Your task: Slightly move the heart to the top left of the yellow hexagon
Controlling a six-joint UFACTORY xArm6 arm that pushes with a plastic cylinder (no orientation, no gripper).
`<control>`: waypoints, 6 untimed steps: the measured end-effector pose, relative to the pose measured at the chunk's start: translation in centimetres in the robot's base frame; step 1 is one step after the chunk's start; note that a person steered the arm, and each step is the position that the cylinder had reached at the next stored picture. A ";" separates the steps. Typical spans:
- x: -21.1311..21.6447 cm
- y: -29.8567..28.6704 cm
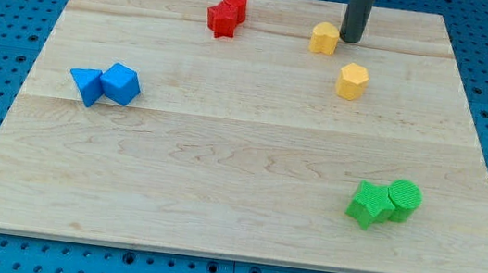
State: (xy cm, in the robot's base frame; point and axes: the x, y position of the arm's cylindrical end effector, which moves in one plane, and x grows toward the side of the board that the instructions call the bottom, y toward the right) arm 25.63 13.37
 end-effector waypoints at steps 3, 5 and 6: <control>-3.6 -1.7; 2.1 -1.2; 2.1 -1.3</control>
State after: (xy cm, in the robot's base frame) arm 27.77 12.11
